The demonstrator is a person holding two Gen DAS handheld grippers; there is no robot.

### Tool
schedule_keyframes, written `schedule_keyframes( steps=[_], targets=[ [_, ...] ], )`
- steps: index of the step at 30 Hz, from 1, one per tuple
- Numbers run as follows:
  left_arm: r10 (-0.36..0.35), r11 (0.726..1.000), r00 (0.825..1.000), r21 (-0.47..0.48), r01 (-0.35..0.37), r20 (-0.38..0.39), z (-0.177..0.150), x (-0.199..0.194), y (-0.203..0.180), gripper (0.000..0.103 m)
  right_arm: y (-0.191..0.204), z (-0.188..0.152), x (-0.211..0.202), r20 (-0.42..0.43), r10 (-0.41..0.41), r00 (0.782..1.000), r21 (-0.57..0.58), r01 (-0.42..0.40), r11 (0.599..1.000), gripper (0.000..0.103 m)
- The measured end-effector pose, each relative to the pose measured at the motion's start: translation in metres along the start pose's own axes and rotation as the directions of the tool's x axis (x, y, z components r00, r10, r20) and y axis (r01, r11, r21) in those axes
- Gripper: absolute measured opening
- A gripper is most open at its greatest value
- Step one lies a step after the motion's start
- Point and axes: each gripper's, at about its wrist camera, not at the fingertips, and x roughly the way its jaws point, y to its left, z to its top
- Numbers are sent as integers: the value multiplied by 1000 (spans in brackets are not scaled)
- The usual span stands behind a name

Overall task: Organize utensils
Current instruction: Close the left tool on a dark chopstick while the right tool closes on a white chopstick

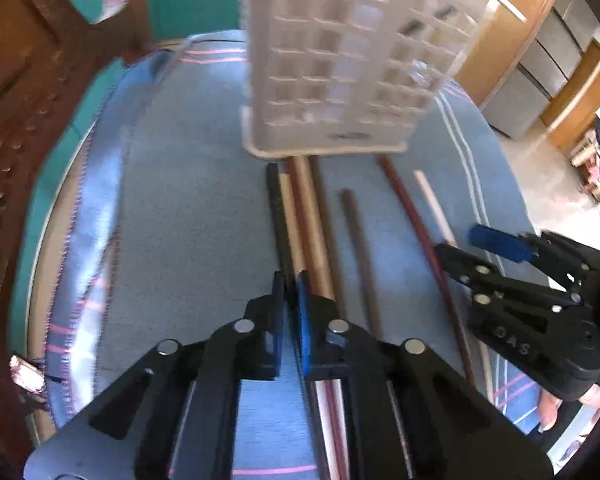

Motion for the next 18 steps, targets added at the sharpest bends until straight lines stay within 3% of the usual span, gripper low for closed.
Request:
schedule_keyframes(
  steps=[3, 7, 10, 14, 18],
  targets=[
    [11, 999, 1000, -40, -11, -3, 2, -2, 16, 7, 0, 0, 0, 0, -5, 1000, -3, 5, 1000, 43],
    [32, 999, 999, -26, -32, 1, 3, -3, 20, 7, 2, 1, 2, 0, -11, 1000, -2, 11, 1000, 43],
    [64, 998, 998, -8, -64, 2, 6, 2, 14, 23, 5, 2, 3, 2, -20, 1000, -7, 20, 1000, 43],
    [140, 990, 990, 21, -140, 9, 14, 19, -3, 25, 9, 4, 4, 16, -22, 1000, -7, 22, 1000, 43],
    [172, 985, 985, 15, -172, 9, 22, 25, -7, 30, 3, 11, 8, 31, 4, 1000, 14, -5, 1000, 43]
  ],
)
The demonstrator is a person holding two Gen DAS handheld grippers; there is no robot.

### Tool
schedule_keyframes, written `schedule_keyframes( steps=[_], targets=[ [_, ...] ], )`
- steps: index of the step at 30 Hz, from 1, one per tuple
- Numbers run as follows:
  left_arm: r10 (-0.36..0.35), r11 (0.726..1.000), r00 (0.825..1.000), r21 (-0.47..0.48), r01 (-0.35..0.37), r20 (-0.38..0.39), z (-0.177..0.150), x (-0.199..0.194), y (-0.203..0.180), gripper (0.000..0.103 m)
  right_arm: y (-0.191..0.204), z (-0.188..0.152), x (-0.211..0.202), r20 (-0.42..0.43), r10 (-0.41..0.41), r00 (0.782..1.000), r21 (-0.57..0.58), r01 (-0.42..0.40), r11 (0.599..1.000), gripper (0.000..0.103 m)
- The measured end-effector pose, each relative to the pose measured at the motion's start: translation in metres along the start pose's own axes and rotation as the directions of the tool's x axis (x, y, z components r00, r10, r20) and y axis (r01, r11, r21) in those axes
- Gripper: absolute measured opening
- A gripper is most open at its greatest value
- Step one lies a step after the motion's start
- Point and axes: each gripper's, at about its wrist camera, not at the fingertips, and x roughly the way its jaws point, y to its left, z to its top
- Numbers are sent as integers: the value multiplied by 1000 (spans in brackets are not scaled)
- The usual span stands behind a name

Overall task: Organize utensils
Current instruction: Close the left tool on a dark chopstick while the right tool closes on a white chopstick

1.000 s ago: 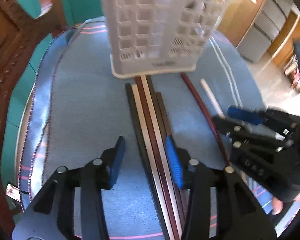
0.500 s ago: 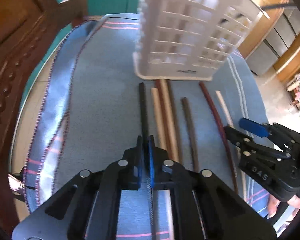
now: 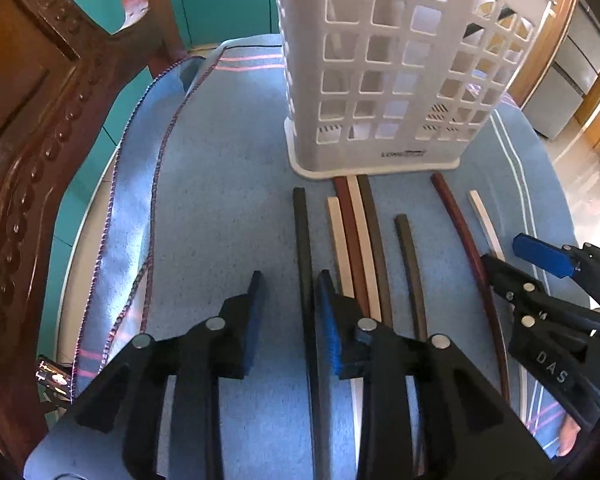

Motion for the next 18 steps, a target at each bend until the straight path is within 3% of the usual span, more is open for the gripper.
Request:
schedule_keyframes(
  steps=[1, 4, 7, 10, 18],
  targets=[
    [10, 1000, 1000, 1, -10, -1, 1, 1, 0, 33, -2, 1, 0, 1, 4, 1000, -2, -4, 1000, 43],
    [20, 1000, 1000, -4, -20, 0, 2, 3, 0, 41, -7, 4, -1, 7, 18, 1000, -1, -18, 1000, 24],
    [11, 1000, 1000, -24, -11, -4, 5, 4, 8, 48, -16, 6, -3, -2, 95, 996, 33, -95, 995, 23],
    [8, 1000, 1000, -20, -8, -5, 8, 6, 9, 48, -27, 9, -4, 10, 93, 996, 80, -93, 992, 27],
    [14, 1000, 1000, -16, -13, 16, 8, 6, 9, 51, -4, 11, 0, 42, -67, 997, -43, 69, 997, 27]
  ],
)
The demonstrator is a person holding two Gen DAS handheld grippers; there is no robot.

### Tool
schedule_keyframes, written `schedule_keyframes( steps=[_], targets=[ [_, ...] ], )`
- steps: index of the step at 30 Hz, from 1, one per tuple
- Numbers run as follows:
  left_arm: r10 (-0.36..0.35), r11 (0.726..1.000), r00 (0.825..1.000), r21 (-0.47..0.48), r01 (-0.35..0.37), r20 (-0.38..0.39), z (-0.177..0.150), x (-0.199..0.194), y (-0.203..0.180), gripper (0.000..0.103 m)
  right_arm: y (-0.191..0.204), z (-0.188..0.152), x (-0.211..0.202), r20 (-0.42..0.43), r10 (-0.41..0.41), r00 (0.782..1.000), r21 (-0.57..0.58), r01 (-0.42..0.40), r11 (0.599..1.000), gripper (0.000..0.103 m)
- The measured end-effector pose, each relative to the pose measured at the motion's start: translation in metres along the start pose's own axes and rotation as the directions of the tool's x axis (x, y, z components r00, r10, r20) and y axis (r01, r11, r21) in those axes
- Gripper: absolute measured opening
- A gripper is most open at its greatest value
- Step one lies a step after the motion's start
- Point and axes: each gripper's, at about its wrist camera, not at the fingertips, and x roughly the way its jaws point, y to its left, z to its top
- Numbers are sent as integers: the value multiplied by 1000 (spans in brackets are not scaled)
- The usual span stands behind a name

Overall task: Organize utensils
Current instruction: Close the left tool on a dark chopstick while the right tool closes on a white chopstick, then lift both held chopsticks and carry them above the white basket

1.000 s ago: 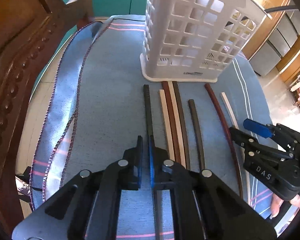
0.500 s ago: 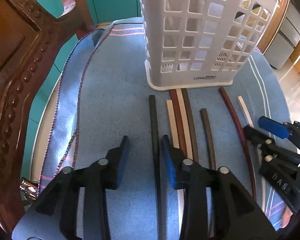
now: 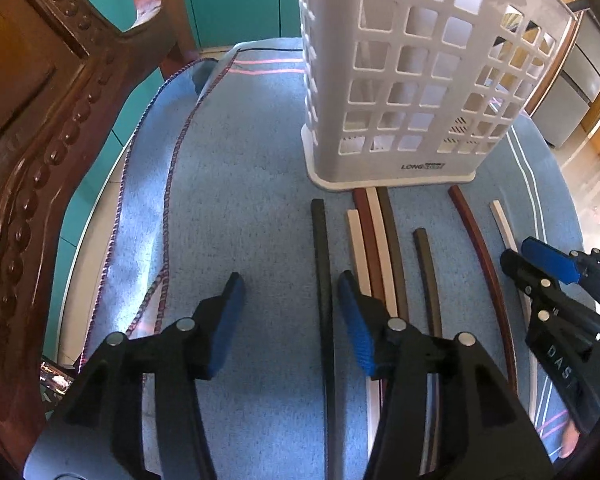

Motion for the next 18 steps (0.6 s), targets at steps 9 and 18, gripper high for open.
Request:
schedule_keyframes(
  steps=[9, 18],
  targets=[
    [-37, 999, 999, 16, 37, 1, 8, 2, -12, 7, -6, 9, 0, -2, 105, 994, 41, -105, 994, 6],
    [-116, 993, 971, 9, 116, 210, 7, -89, -7, 7, -36, 14, -103, 235, 247, 940, 70, -270, 960, 6]
  ],
)
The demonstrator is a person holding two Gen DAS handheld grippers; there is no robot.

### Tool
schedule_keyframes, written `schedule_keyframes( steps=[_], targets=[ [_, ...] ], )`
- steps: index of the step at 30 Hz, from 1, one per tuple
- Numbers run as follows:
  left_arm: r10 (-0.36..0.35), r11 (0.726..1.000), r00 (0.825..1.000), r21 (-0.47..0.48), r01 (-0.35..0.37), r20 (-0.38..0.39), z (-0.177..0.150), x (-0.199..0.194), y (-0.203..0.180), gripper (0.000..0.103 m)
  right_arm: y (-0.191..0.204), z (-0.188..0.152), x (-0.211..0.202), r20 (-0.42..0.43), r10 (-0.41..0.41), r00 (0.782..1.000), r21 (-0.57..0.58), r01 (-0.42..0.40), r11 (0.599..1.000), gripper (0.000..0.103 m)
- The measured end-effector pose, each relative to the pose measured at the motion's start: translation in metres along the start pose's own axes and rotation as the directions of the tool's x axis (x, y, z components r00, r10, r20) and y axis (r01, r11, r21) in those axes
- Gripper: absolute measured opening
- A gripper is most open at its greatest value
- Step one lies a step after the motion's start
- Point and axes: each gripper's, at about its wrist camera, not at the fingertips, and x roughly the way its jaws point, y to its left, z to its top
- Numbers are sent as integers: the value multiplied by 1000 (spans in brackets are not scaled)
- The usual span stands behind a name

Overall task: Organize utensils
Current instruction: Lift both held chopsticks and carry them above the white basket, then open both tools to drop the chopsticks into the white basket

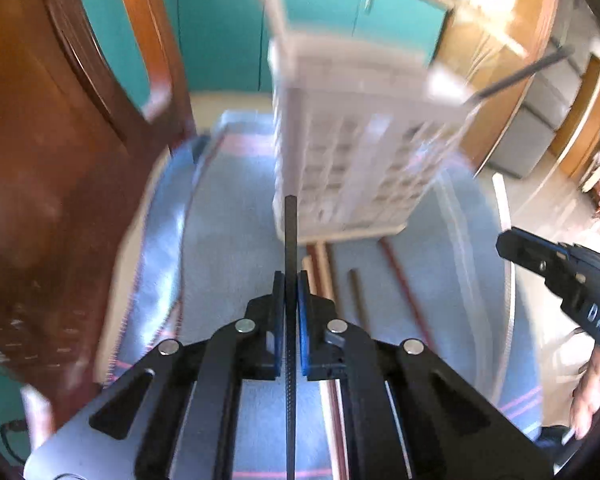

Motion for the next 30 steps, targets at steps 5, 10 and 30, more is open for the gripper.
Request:
schedule_keyframes(
  steps=[5, 10, 30],
  targets=[
    [-81, 997, 978, 4, 81, 195, 8, -78, -5, 7, -2, 11, -72, 163, 98, 982, 21, -102, 995, 6],
    [-117, 992, 898, 4, 128, 424, 36, -153, -4, 7, 7, 33, -125, 318, 143, 937, 32, -161, 986, 6],
    [117, 989, 828, -137, -49, 549, 110, -73, 1, 7, 26, 92, -72, 573, -78, 816, 103, 23, 994, 6]
  ],
)
